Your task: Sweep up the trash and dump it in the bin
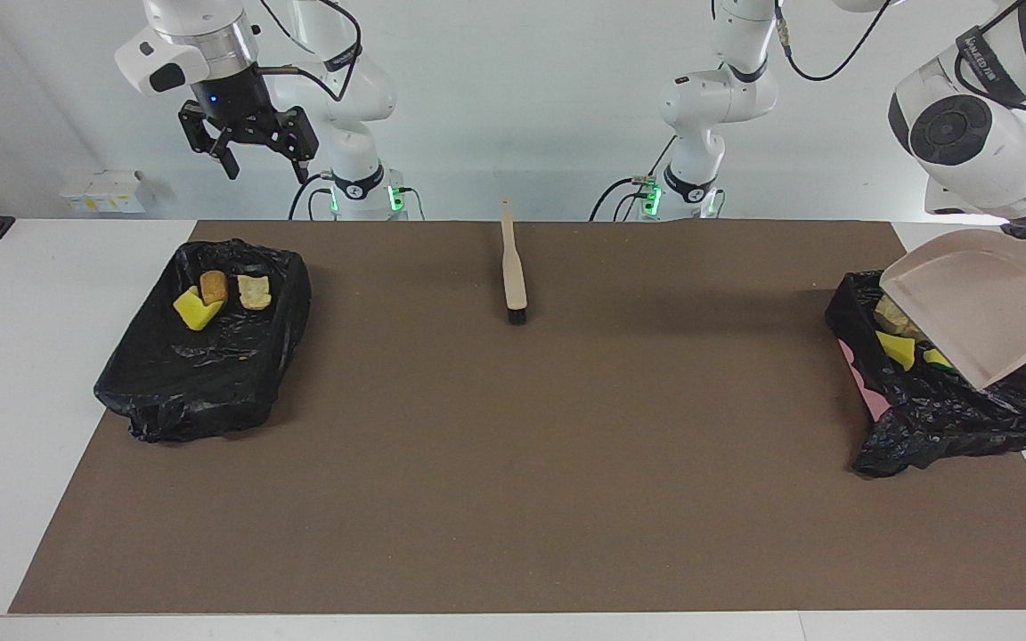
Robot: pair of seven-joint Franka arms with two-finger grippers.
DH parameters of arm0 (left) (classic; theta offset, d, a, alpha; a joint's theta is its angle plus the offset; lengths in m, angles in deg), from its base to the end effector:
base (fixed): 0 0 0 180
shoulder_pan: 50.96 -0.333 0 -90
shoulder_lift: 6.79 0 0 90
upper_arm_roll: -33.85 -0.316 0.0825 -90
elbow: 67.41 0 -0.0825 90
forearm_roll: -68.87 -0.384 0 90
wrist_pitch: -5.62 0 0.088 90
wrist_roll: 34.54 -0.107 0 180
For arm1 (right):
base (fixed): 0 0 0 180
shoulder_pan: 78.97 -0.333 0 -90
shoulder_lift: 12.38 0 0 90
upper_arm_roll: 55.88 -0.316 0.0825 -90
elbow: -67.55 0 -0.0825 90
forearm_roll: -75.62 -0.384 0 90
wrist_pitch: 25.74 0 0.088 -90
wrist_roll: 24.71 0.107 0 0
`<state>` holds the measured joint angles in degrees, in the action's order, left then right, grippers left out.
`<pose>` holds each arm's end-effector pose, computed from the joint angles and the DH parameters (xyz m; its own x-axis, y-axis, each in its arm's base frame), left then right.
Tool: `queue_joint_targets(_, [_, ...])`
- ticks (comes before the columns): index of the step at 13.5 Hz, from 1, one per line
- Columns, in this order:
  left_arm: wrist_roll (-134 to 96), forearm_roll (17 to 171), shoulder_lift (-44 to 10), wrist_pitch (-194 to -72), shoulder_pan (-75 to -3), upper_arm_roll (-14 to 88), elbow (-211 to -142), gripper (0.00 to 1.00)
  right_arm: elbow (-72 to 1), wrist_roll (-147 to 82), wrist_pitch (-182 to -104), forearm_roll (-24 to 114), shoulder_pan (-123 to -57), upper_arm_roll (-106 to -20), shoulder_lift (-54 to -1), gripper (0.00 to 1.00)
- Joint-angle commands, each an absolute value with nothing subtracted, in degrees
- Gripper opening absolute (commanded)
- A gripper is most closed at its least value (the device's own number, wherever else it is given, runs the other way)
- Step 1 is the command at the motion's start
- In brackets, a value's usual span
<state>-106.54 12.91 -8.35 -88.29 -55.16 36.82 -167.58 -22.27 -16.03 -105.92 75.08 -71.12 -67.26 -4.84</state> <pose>0.5635 0.0960 0.5747 0.1559 -0.5478 -0.8220 -0.9857 -0.1406 -0.0932 0.4932 0.0397 0.6789 0.9952 -0.0909 -0.0363 -0.0901 -0.9957 0.0223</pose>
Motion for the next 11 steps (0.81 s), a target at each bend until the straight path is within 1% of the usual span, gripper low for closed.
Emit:
queue_joint_targets(1, [-103.0,20.7,-7.5,-83.2,-51.0,36.2,-167.7,0.00,-21.0,-17.8,-104.8,76.0,-69.7,-67.9,-5.3,1.00])
queue_joint_targets(4, [-92.5,29.7,-7.0,-78.9,-47.6,36.3,-168.5,0.00,-21.0,-17.9,-104.8,75.1,-67.6,-68.0,-5.4,1.00])
queue_joint_targets(7, [-79.3,41.6,-7.8,-79.3,-45.9,36.3,-170.8,0.00,-21.0,-17.9,-104.5,75.1,-68.9,-67.6,-5.3,1.00])
queue_joint_targets(10, [-65.4,49.8,-8.2,-80.6,-41.4,36.3,-172.3,0.00,-21.0,-17.8,-104.4,75.8,-76.7,-60.3,-5.2,1.00])
queue_joint_targets(11, [-60.4,52.1,-9.1,-81.6,-39.3,36.3,-172.4,0.00,-20.9,-17.6,-104.4,76.3,-77.5,-59.9,-5.2,1.00])
